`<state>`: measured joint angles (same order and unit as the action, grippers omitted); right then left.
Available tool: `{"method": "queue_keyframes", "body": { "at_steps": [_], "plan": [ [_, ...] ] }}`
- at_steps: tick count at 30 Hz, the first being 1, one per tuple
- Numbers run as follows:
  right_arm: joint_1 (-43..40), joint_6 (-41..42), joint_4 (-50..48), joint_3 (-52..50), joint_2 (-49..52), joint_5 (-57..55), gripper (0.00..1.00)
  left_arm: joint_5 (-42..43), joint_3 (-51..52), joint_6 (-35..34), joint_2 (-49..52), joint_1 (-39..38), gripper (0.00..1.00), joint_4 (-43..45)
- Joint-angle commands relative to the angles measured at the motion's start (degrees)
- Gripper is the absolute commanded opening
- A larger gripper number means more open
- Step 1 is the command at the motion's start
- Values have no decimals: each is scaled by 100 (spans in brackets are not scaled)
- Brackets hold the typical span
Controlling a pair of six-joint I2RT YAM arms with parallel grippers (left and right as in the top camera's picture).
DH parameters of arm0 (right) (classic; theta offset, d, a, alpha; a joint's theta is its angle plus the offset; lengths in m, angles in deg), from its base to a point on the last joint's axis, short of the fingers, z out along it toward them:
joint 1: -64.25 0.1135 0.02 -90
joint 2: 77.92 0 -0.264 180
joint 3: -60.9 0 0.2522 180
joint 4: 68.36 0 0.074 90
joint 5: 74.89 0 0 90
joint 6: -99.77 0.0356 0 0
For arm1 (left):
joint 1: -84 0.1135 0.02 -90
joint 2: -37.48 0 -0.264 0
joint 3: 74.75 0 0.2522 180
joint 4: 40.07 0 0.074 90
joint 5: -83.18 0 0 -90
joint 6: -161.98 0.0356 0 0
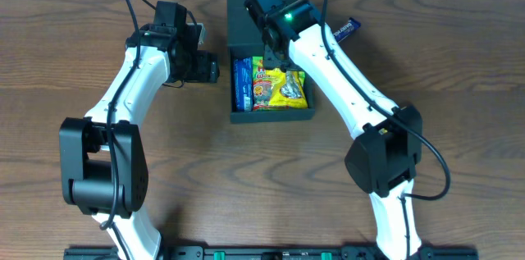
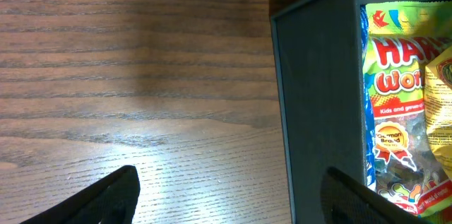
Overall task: Pack container
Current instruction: 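Carry the yellow Hacks bag over the box and lower it in, then release the Hacks bag and push it down into the box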
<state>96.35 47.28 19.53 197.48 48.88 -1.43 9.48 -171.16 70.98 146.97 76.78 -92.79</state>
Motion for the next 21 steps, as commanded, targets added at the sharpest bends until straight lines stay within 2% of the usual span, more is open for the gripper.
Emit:
{"method": "queue_keyframes", "body": {
  "at_steps": [1,2,4,13,21],
  "plan": [
    [-133,-299,-83,20,-280,-28,20,-37,-120,127,-131,22,83,-22],
    [-170,-538,-157,20,-330,212,11,-39,-120,127,-131,22,83,-22],
    [-247,-920,-221,20,-348,673,1,-39,-120,125,-131,22,83,-22],
    [-529,-1757,-295,-234,-140,1497,2,-37,-120,122,-131,22,83,-22],
    [-529,-1814,-951,-1180,-7,1799,2,-37,-120,122,-131,22,83,-46]
  ]
}}
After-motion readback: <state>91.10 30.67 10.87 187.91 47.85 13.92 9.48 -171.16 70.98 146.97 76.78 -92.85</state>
